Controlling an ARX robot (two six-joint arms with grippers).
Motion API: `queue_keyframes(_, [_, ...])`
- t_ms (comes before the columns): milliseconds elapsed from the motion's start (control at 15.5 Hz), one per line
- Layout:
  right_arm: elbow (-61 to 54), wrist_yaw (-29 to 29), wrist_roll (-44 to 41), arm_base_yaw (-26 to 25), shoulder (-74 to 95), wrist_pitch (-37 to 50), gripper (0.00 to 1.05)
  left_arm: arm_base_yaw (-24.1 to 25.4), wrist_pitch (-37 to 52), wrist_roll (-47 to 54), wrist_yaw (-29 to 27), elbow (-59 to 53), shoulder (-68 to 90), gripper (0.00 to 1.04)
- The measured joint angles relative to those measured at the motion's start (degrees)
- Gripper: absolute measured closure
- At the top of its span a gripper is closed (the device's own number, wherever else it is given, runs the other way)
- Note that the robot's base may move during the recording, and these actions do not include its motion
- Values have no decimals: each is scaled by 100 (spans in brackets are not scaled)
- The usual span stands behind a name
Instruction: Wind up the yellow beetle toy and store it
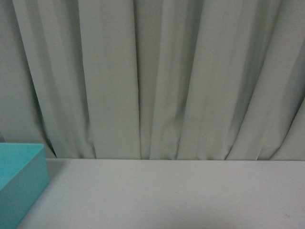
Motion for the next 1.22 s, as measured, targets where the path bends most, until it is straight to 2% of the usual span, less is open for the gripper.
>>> queue_keyframes(838, [0, 33, 2, 7, 4, -9, 7, 0, 0, 0, 0, 0, 0, 7])
queue_keyframes(903, [31, 1305, 304, 389, 457, 160, 7, 0, -2, 0, -7, 0, 0, 7])
queue_keyframes(967, [37, 2024, 466, 111, 1161, 688, 7, 0, 11, 2, 20, 0, 0, 7])
queue_keyframes(1031, [37, 2149, 527, -614, 1884, 1486, 7, 0, 4, -2, -7, 0, -4, 7])
queue_keyframes(1096, [149, 1650, 479, -1182, 2699, 2492, 7, 0, 0, -2, -4, 0, -4, 7])
queue_keyframes(1225, [730, 343, 195, -1884, 4524, 4328, 7, -4, 4, 2, 9, 0, -4, 7])
